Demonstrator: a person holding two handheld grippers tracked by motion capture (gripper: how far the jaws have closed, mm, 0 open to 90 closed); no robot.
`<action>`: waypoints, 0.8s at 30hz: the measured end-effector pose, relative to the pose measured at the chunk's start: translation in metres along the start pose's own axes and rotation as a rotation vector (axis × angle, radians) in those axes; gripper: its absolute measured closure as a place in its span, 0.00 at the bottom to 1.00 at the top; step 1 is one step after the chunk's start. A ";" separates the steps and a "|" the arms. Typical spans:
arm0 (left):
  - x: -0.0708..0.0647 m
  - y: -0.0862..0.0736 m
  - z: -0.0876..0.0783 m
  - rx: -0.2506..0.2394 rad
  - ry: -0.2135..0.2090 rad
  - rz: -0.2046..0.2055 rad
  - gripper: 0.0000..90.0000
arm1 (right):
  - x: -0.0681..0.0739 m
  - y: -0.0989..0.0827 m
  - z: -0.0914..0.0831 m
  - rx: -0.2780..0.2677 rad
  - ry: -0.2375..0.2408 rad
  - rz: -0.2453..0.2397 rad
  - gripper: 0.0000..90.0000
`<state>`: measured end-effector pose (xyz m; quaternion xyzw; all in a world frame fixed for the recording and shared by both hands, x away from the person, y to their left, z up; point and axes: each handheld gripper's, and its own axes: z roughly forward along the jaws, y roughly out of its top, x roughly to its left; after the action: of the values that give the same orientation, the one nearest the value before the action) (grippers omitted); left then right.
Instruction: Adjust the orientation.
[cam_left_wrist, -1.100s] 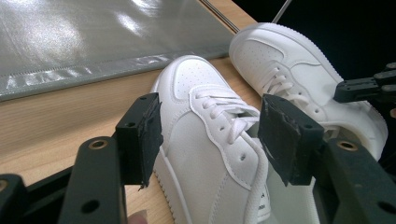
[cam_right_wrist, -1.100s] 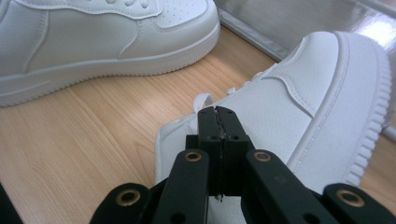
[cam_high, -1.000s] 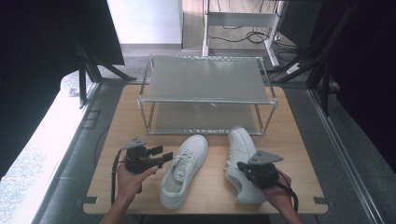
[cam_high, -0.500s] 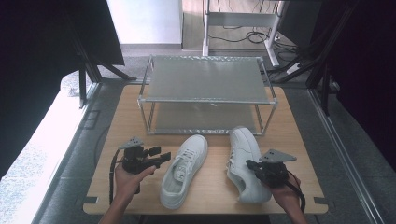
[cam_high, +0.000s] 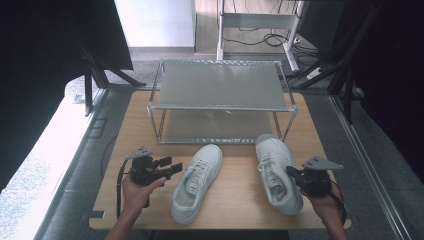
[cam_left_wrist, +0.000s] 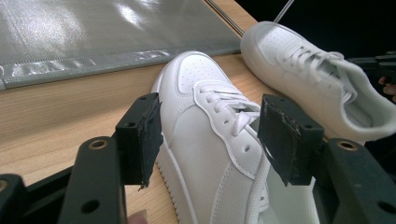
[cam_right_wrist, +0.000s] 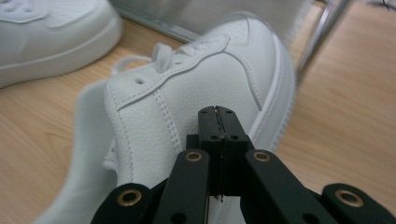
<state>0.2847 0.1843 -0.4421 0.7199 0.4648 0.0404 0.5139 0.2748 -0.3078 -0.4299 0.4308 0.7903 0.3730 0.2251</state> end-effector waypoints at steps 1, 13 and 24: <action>0.000 0.000 0.000 -0.001 -0.001 -0.002 0.44 | -0.008 -0.003 0.000 0.005 -0.001 0.020 1.00; 0.002 0.000 0.000 0.002 0.000 -0.009 0.44 | -0.051 -0.031 0.003 -0.027 -0.015 0.192 1.00; 0.001 0.001 -0.001 -0.002 -0.005 -0.014 0.44 | 0.029 -0.020 -0.037 -0.123 0.067 0.018 1.00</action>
<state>0.2855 0.1862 -0.4409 0.7163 0.4684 0.0356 0.5159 0.2246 -0.3047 -0.4233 0.4105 0.7692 0.4371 0.2210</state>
